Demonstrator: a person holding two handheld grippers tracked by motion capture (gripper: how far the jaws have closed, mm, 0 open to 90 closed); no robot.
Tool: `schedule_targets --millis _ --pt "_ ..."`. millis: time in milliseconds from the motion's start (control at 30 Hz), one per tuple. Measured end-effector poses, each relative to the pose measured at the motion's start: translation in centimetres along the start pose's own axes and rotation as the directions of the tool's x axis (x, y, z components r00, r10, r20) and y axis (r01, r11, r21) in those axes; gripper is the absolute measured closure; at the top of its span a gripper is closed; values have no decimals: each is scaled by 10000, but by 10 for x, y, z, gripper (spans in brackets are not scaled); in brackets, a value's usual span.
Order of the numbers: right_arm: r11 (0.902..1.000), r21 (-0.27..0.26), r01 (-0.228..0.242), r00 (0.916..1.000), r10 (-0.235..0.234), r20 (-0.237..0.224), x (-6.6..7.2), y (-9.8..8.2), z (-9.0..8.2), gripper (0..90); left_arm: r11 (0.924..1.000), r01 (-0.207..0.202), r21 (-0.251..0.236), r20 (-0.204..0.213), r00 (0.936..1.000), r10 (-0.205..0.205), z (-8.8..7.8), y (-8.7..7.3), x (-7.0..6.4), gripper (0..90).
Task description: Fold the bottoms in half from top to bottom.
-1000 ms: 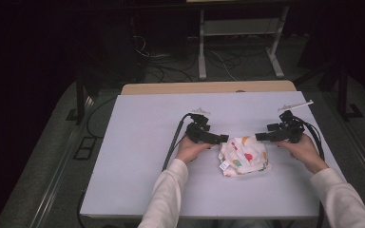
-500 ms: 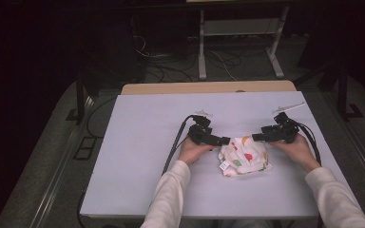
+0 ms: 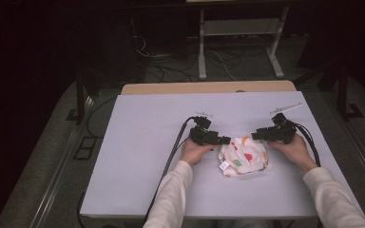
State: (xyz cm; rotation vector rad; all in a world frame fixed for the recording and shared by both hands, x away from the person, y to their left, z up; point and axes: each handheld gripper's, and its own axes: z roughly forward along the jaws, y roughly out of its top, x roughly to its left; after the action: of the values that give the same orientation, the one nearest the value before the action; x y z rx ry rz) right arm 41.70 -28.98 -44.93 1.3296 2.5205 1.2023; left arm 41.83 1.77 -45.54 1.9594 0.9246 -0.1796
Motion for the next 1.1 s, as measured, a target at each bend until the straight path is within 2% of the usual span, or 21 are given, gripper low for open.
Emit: schedule_targets --millis 233,367,500,567,767,1100 --pt "9999 42 -151 9999 151 13 -1 -1 2 650 9996 254 108 -10 9997 -254 4 -2 3 480" --pt "9994 140 -331 9994 332 -88 -2 -1 4 712 9985 515 208 319 9981 -522 5 -2 5 562" --pt "9989 141 -452 9986 456 -281 -3 -2 3 751 9958 864 288 555 9946 -879 7 -4 8 647" --pt "9980 125 -615 9971 620 -445 -4 -3 3 775 9943 1014 322 800 9914 -1037 7 -4 9 692" --pt "9968 127 -785 9941 792 -738 -7 -4 3 838 9935 1069 400 826 9905 -1099 7 -4 10 789" --pt "9971 26 -763 9943 763 -741 -3 -1 0 857 9935 1012 521 752 9916 -1049 0 -3 9 810"
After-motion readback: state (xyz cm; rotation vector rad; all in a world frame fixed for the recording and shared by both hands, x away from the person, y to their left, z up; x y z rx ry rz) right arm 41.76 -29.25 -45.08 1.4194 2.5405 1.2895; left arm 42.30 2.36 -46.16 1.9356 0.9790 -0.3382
